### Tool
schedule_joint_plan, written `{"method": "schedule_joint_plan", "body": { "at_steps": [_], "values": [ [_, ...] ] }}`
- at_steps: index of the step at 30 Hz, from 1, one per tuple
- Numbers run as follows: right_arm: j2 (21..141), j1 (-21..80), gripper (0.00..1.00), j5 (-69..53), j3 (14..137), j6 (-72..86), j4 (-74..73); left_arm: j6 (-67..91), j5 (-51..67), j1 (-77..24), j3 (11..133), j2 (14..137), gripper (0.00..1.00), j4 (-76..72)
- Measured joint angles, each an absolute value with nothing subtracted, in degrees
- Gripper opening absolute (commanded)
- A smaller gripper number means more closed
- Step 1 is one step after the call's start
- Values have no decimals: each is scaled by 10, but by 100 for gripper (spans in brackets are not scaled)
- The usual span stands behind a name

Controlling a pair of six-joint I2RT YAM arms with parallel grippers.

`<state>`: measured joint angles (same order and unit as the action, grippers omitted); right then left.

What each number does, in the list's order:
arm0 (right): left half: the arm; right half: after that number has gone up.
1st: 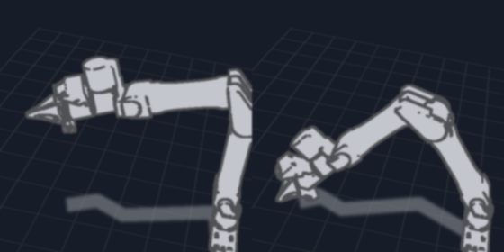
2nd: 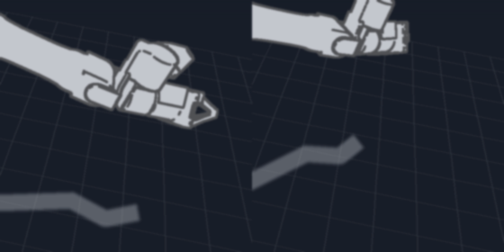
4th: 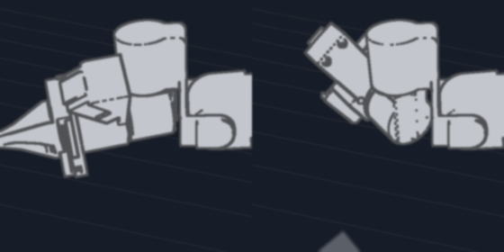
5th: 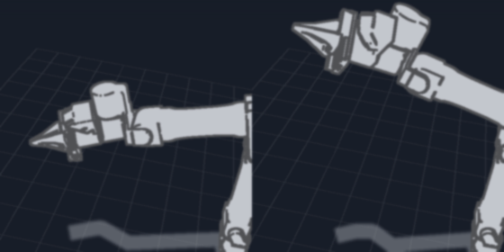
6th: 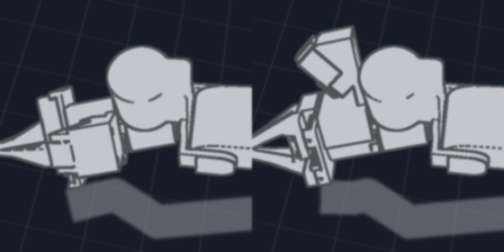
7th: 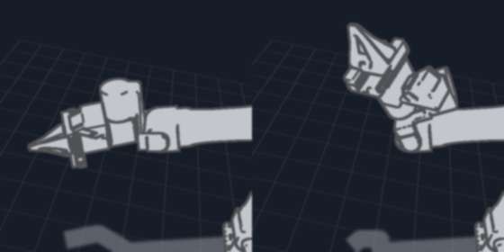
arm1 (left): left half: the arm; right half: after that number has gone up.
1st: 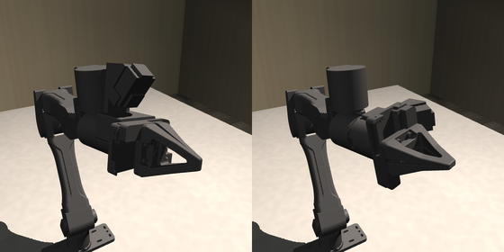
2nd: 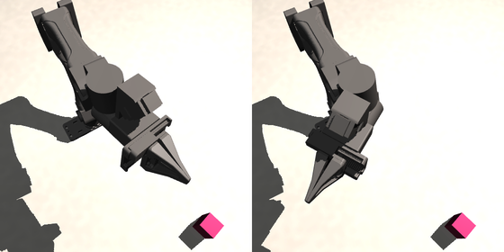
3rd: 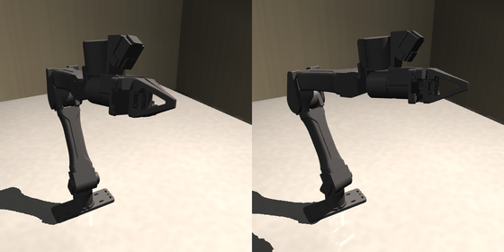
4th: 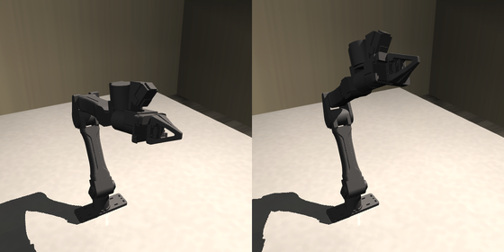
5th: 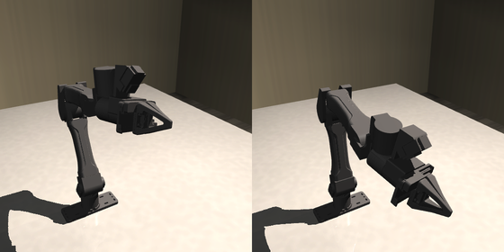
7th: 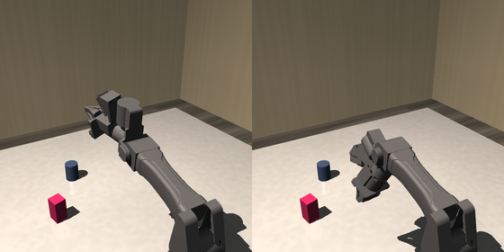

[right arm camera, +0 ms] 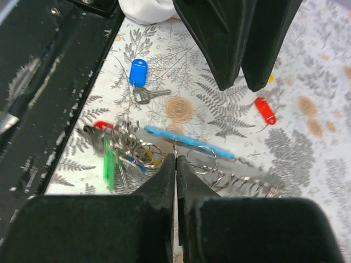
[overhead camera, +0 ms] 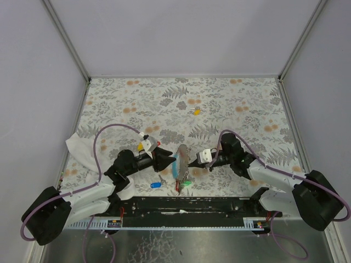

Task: Put the keys on the keyring

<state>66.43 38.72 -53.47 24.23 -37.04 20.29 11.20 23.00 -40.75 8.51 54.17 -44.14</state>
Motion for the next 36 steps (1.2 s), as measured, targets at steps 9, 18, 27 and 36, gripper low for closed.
{"method": "schedule_joint_plan", "body": {
  "at_steps": [9,18,27,36],
  "values": [
    [662,387,0,-529,190,-480,278,111,184,-408,85,542,35,-411],
    [638,389,0,-515,171,-521,310,111,140,-408,85,542,35,-390],
    [623,392,0,-501,167,-539,312,140,74,-408,91,557,39,-358],
    [586,419,0,-451,162,-578,291,215,1,-407,116,563,41,-293]
  ]
}}
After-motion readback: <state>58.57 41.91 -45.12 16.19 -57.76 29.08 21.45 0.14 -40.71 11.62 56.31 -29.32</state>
